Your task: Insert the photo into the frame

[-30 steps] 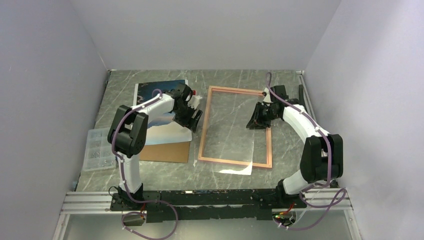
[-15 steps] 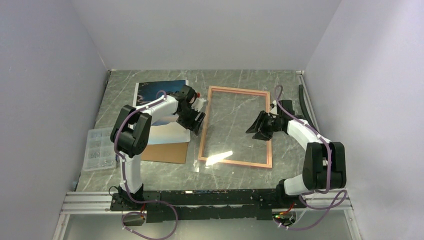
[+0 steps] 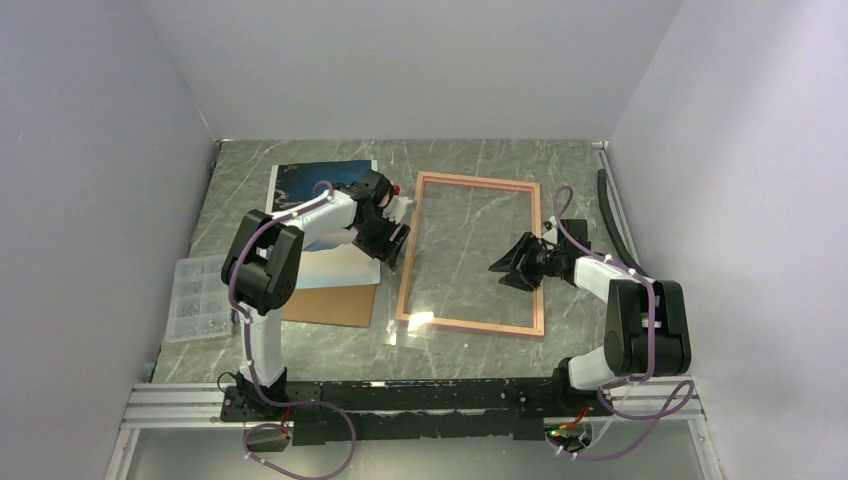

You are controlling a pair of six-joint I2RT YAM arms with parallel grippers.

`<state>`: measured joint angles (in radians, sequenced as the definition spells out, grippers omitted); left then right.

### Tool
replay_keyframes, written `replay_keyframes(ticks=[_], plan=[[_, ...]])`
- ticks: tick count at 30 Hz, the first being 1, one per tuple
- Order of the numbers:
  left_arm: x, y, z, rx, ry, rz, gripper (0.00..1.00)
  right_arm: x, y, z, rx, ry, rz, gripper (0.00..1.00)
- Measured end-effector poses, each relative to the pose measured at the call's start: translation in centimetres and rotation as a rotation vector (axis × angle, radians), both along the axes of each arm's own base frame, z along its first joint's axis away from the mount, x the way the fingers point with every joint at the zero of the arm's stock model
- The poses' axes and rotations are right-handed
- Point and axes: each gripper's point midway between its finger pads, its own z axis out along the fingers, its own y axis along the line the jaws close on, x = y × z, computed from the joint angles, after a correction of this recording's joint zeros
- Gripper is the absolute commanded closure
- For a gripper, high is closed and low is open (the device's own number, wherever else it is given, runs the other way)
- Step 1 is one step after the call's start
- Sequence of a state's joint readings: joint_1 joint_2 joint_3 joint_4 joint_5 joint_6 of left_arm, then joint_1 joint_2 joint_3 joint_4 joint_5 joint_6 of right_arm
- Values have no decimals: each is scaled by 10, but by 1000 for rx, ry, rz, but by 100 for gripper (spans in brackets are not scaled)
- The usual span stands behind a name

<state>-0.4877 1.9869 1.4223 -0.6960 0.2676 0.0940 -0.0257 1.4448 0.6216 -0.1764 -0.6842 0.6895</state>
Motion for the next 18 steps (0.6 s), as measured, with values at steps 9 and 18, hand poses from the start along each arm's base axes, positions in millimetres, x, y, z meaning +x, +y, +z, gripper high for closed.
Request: replay_keyframes(ticks=[9, 18], plan=[[0, 0, 0, 1, 0, 0, 31, -8, 3, -30, 34, 50, -14, 50], [0, 0, 0, 2, 2, 0, 31, -2, 9, -18, 93, -4, -9, 62]])
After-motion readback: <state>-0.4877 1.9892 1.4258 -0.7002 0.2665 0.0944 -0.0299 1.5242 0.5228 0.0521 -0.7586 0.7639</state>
